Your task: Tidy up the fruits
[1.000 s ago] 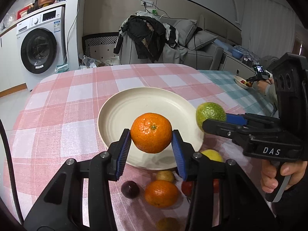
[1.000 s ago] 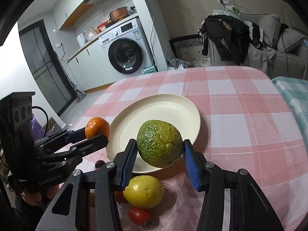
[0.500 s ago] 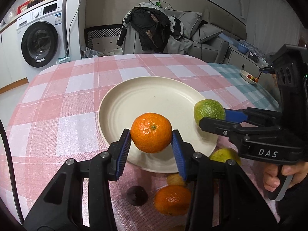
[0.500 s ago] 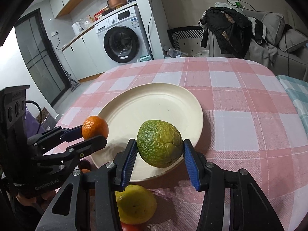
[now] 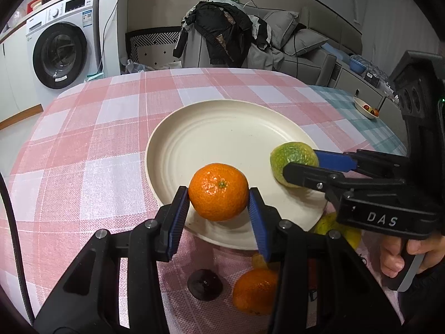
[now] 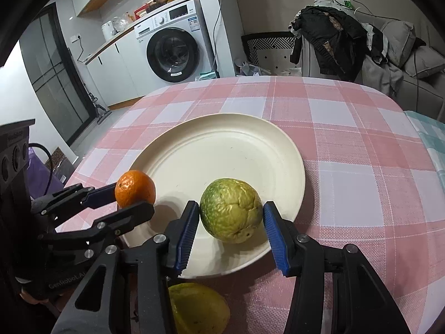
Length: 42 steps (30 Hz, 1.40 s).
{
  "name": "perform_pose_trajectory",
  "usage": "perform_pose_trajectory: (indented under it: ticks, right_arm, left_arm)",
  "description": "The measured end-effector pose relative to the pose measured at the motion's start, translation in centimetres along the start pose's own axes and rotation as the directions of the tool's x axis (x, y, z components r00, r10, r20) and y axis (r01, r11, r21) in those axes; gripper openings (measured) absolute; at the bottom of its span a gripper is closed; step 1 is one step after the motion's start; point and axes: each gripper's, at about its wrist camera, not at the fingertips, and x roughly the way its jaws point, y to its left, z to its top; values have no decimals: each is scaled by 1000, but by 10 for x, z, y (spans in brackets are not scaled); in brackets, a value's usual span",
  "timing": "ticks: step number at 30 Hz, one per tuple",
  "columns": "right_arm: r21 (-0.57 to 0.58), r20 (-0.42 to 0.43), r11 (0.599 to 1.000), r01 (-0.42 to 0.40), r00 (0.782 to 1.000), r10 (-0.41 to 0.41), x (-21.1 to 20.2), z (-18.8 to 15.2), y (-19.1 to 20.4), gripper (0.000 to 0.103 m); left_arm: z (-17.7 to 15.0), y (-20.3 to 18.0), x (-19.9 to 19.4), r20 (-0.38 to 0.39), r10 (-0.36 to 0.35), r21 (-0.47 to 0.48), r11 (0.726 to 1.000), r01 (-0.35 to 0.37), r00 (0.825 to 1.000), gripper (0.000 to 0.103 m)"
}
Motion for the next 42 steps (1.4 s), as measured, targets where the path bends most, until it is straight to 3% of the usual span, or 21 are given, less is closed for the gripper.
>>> perform_pose_trajectory:
  ticks: [4,9,11,13,15,18,31,42]
  right_arm:
    - [27,44,1000,5,999,-6,-10,1,-4,52]
    - [68,52,997,25,998,-29,-29,-2,-11,73]
    - [56,60,998,25,998,-28,-39,-6,-9,93]
    - [39,85,999,34,996,-37,-51,-10,-6,101]
    - [29,111,999,39,993,-42,-61,-14,-4,103]
    - [16,132,999,35,991,-37,-74,-18,-1,103]
    - [-1,165,999,40,985,-40,-98,-42,7,103]
    - [6,162,999,40,986,-40,-104,-50,5,103]
  left_arm:
    - [1,1,-6,21,-6,-13,1000,6,1000,40]
    - [-2,6,-14,16,-7,-34,999,8,1000,46]
    - [-2,4,-22,28,5,-32,999,-4,1000,72]
    - [-2,2,-35,57,16,-30,999,-15,998,85]
    - [-3,1,-48,75,4,-27,1000,-2,997,88]
    - [-4,-5,-67,98,11,-20,1000,-9,995,102]
    - [-25,-15,-118,151,23,-23,1000,-20,988,102]
    - [-45,-17,-131,151,45,-8,999,-44,987,102]
